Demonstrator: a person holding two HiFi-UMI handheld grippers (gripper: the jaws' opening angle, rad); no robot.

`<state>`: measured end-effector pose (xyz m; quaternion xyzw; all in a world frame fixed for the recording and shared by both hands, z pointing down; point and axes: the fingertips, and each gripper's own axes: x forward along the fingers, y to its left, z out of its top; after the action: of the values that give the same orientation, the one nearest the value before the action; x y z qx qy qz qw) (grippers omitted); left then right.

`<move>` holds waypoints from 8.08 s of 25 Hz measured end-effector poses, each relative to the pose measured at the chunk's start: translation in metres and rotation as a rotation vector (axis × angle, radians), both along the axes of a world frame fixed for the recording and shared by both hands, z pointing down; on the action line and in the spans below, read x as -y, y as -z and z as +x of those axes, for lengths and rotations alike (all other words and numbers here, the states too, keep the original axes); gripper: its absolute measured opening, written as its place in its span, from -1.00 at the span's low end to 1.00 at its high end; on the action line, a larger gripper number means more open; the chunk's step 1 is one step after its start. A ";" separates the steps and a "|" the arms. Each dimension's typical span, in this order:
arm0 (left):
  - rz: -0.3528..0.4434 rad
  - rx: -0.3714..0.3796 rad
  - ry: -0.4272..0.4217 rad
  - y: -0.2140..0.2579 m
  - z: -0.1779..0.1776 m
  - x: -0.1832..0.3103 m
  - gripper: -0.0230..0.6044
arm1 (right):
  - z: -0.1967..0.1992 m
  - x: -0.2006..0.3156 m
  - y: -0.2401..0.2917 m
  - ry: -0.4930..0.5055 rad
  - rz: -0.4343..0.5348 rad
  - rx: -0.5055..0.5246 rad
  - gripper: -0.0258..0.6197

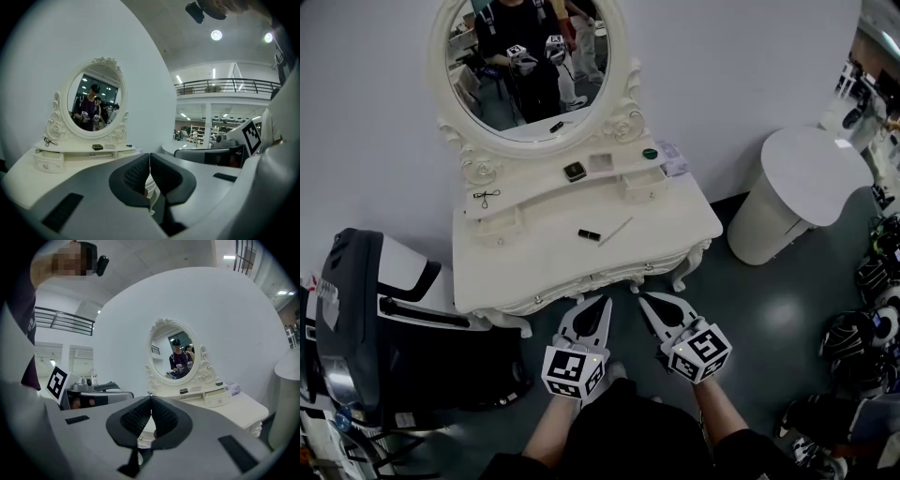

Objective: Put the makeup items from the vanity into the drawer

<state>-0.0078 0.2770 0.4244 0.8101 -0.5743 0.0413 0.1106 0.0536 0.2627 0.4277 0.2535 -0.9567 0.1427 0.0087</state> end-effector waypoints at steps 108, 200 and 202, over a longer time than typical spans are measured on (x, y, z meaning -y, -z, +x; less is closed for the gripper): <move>-0.368 -0.110 0.074 -0.189 -0.183 0.241 -0.88 | -0.198 0.239 -0.249 0.456 -0.016 -0.927 -0.52; -0.165 -0.055 -0.168 -0.068 -0.063 0.369 -0.88 | -0.061 0.371 -0.083 -0.063 0.126 -0.573 -0.60; -0.172 -0.048 -0.148 -0.070 -0.059 0.376 -0.88 | -0.057 0.379 -0.086 -0.031 0.138 -0.584 -0.60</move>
<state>-0.0670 -0.0994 0.4948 0.8385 -0.5044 0.0790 0.1903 -0.0031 -0.1167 0.5134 0.2984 -0.9172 -0.0014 0.2641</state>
